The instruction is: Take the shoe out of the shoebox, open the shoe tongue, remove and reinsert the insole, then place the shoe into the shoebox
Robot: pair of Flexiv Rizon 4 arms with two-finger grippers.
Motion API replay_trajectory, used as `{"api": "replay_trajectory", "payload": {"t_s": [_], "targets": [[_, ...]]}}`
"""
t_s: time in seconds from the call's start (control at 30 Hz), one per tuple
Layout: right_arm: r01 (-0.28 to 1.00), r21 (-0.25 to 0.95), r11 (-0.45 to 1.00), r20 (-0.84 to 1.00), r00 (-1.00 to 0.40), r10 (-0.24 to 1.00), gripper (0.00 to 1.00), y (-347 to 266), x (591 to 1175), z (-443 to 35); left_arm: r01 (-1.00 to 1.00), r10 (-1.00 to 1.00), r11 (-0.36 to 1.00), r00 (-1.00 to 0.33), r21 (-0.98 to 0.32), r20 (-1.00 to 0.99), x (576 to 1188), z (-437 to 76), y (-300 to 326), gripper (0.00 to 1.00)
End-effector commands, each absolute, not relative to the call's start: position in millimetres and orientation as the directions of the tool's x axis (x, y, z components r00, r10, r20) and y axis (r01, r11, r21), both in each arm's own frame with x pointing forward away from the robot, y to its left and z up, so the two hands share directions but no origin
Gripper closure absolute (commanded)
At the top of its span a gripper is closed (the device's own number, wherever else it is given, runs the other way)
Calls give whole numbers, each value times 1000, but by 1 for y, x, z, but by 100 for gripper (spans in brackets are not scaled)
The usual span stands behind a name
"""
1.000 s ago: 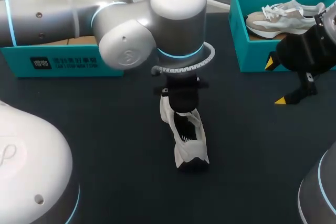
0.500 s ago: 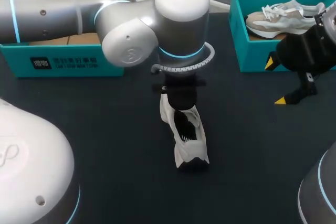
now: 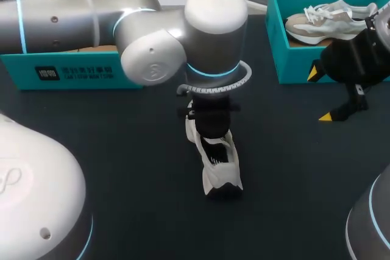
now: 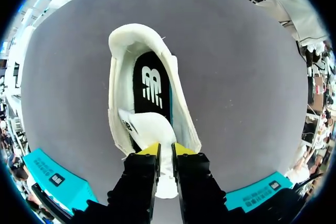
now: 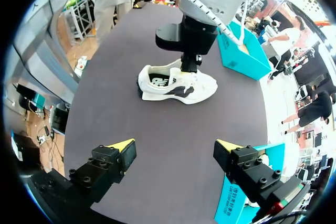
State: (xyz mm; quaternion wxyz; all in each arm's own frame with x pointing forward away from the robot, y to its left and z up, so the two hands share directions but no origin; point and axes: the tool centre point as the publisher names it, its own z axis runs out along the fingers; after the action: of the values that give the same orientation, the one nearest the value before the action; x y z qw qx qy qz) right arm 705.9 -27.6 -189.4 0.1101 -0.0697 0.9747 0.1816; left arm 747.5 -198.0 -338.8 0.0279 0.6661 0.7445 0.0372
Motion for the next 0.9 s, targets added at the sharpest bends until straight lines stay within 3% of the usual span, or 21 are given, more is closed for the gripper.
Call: {"api": "replay_trajectory", "payload": {"t_s": [0.03, 0.57, 0.9], "targets": [[-175, 336, 925, -237, -967, -96, 0, -26, 708, -190, 987, 993, 119, -118, 107, -20, 745, -325, -192, 80], [-175, 336, 925, -237, -967, -96, 0, -26, 708, -190, 989, 990, 131, -127, 63, -65, 733, -337, -212, 84], [-175, 336, 925, -237, -967, -96, 0, -26, 708, -190, 981, 982, 181, -176, 73, -73, 722, -309, -203, 77]]}}
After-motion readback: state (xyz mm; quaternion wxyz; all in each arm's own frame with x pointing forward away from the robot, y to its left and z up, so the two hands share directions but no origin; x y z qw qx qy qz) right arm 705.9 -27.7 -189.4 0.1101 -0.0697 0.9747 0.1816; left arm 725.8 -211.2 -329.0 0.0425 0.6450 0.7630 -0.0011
